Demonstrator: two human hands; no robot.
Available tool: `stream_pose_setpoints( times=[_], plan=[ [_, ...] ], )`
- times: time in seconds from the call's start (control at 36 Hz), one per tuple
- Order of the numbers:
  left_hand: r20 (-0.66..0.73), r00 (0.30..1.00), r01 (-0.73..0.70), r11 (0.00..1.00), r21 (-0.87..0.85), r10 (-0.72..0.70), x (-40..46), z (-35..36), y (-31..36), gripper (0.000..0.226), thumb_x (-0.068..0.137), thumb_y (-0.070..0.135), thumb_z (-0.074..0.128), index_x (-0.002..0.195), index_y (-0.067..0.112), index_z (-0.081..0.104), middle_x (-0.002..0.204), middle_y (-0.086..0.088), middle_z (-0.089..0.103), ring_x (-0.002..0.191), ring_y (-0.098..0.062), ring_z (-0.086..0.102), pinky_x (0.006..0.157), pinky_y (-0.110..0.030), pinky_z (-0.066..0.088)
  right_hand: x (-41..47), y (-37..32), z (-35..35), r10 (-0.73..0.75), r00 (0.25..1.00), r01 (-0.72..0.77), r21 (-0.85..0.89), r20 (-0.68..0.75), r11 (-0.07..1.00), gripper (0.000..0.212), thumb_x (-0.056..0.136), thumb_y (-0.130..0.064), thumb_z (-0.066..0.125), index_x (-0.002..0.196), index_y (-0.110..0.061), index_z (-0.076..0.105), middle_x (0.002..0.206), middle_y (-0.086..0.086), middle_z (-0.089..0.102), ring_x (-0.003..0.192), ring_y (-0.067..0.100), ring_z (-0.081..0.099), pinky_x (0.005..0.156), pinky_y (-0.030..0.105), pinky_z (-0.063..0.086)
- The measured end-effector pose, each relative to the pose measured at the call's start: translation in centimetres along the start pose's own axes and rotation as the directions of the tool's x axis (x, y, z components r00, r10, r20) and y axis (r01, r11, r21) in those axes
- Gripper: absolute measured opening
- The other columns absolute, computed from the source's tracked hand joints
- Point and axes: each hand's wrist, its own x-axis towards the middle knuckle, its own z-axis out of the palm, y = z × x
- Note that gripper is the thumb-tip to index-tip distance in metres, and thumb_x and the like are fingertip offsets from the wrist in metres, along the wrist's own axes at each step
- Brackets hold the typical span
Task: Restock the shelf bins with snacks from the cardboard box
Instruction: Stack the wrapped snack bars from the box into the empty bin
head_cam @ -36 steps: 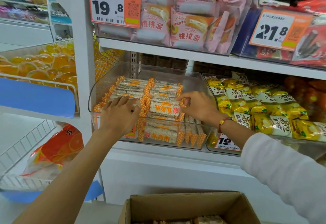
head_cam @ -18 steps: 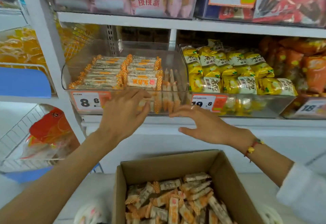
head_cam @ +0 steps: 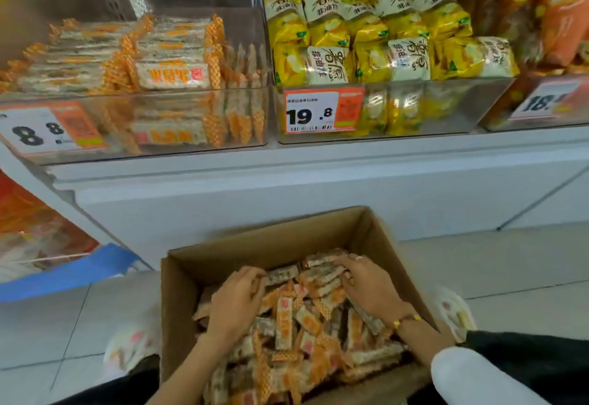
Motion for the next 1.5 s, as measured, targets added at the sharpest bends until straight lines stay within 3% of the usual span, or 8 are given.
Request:
stream_pose_setpoints(
  times=[0.11,0.28,0.5,0.83,1.08,1.22,1.36,1.5],
  plan=[
    [0.179,0.973,0.145,0.989,0.018,-0.146,0.6,3.5,-1.3,0.034,0.097,0.046,0.044,0.123,0.030,0.058,0.124,0.003,0.060,0.112,-0.016,0.057,0.086,-0.033,0.050,1.1,2.1,2.9,-0.033,0.999,0.037,-0.120,0.036,0.992,0.044,0.093,-0.015,0.050,0.136,-0.020,0.050,0.130,0.005,0.055,0.123,0.025,0.049,0.091,0.036,0.048],
    [0.528,0.811,0.213,0.967,0.137,-0.253,1.0,8.6,-0.4,0.071,0.088,0.063,0.047,0.138,0.013,0.042,0.135,-0.006,0.052,0.119,-0.026,0.052,0.087,-0.031,0.047,3.7,2.8,6.8,-0.077,0.916,0.249,-0.408,0.393,0.879,0.081,0.088,-0.024,0.064,0.152,-0.017,0.015,0.157,0.008,0.018,0.146,0.029,0.012,0.119,0.043,0.013],
    [0.449,0.856,0.312,0.949,-0.048,-0.258,1.3,9.8,-1.6,0.064,0.086,0.041,0.067,0.139,0.022,0.037,0.124,-0.002,0.061,0.103,-0.023,0.063,0.077,-0.036,0.054,5.0,3.0,8.9,-0.095,0.951,0.234,-0.485,0.293,0.843,0.067,0.084,-0.013,0.063,0.143,-0.008,0.032,0.142,0.017,0.038,0.132,0.034,0.034,0.102,0.045,0.040],
    [0.527,0.802,0.319,0.948,0.021,-0.281,0.4,6.5,-2.6,0.061,0.089,0.037,0.065,0.141,0.022,0.038,0.123,-0.002,0.061,0.103,-0.021,0.062,0.075,-0.034,0.053,4.1,3.0,8.9,-0.078,0.937,0.258,-0.526,0.341,0.810,0.076,0.085,-0.027,0.066,0.144,-0.006,0.022,0.135,0.016,0.050,0.127,0.032,0.043,0.103,0.042,0.034],
    [0.612,0.649,0.740,0.563,-0.369,-0.452,1.3,4.7,-1.5,0.083,0.083,0.036,0.073,0.148,0.013,0.028,0.150,-0.010,0.035,0.131,-0.028,0.041,0.091,-0.030,0.040,3.3,1.8,5.5,-0.009,0.948,0.092,-0.247,0.317,0.965,0.062,0.089,-0.052,0.057,0.141,-0.021,0.045,0.100,0.010,0.066,0.096,0.028,0.061,0.065,0.034,0.045],
    [0.666,0.622,0.774,0.452,-0.444,-0.411,1.2,3.6,-0.6,0.091,0.083,0.038,0.072,0.152,0.012,0.018,0.156,-0.007,0.025,0.137,-0.029,0.034,0.108,-0.043,0.037,2.4,1.7,3.4,0.052,0.958,-0.073,0.063,0.281,0.995,0.067,0.087,-0.052,0.062,0.141,-0.018,0.043,0.113,0.006,0.065,0.103,0.026,0.061,0.077,0.038,0.051],
    [0.672,0.656,0.750,0.396,-0.530,-0.344,1.8,1.4,2.2,0.084,0.088,0.034,0.067,0.152,0.014,0.016,0.157,-0.006,0.022,0.142,-0.027,0.025,0.107,-0.039,0.032,2.2,0.9,0.5,0.057,0.981,-0.077,0.102,0.185,0.992,0.049,0.088,-0.048,0.061,0.124,-0.015,0.053,0.093,-0.005,0.060,0.081,0.014,0.055,0.063,0.028,0.038],
    [0.715,0.660,0.749,0.280,-0.601,-0.230,2.7,-1.2,4.2,0.067,0.089,0.019,0.067,0.145,0.007,0.033,0.146,0.003,0.036,0.139,-0.025,0.030,0.106,-0.039,0.032,1.9,0.0,-2.2,0.042,0.993,-0.063,0.201,0.109,0.978,0.038,0.086,-0.049,0.063,0.113,-0.022,0.058,0.104,-0.004,0.065,0.099,0.019,0.059,0.085,0.039,0.047]
  ],
)
